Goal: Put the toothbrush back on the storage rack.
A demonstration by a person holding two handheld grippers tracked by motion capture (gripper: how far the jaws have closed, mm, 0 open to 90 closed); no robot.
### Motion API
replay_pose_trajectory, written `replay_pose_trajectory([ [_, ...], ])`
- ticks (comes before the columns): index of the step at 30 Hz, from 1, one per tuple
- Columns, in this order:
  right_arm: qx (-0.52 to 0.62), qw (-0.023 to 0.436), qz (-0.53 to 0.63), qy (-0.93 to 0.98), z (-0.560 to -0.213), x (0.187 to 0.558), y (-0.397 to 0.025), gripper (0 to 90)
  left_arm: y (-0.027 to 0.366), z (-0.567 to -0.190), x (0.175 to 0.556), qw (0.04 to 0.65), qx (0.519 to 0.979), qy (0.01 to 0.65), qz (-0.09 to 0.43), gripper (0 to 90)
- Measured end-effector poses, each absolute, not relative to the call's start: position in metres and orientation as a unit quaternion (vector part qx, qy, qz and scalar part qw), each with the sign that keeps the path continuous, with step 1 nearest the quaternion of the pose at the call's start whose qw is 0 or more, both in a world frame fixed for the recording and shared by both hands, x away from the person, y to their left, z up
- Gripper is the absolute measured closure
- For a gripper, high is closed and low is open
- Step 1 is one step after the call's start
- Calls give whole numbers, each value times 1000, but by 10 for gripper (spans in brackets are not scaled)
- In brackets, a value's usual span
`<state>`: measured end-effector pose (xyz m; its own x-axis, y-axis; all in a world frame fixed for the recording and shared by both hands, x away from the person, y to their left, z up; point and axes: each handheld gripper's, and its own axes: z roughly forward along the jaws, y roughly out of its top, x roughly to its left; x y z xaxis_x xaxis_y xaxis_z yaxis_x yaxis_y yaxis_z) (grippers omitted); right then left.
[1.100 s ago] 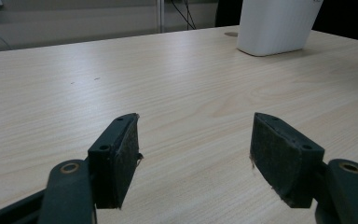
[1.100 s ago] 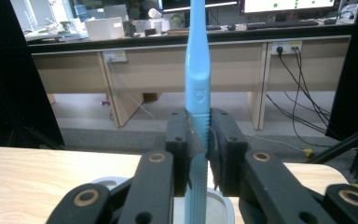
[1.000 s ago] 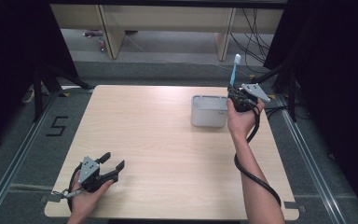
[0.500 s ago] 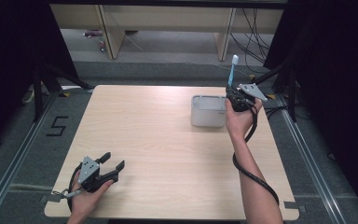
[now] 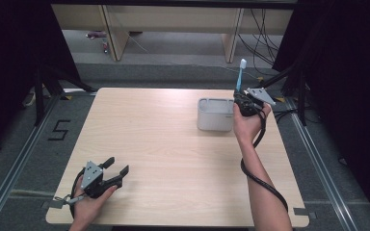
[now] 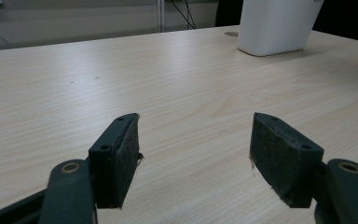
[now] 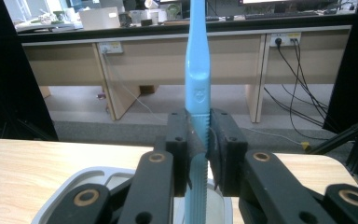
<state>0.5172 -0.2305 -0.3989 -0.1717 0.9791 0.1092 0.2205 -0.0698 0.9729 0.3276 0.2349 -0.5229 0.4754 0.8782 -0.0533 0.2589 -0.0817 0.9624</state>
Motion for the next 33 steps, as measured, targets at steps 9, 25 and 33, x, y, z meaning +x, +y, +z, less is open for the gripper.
replay_pose_trajectory([
  [9, 520, 375, 504, 579, -403, 519, -230, 790, 235, -523, 328, 531, 675, 422, 291, 324],
  [25, 518, 375, 498, 585, -409, 521, -231, 790, 235, -523, 328, 531, 674, 423, 291, 325],
  [33, 520, 376, 498, 584, -412, 520, -231, 790, 235, -523, 328, 531, 675, 422, 291, 325],
])
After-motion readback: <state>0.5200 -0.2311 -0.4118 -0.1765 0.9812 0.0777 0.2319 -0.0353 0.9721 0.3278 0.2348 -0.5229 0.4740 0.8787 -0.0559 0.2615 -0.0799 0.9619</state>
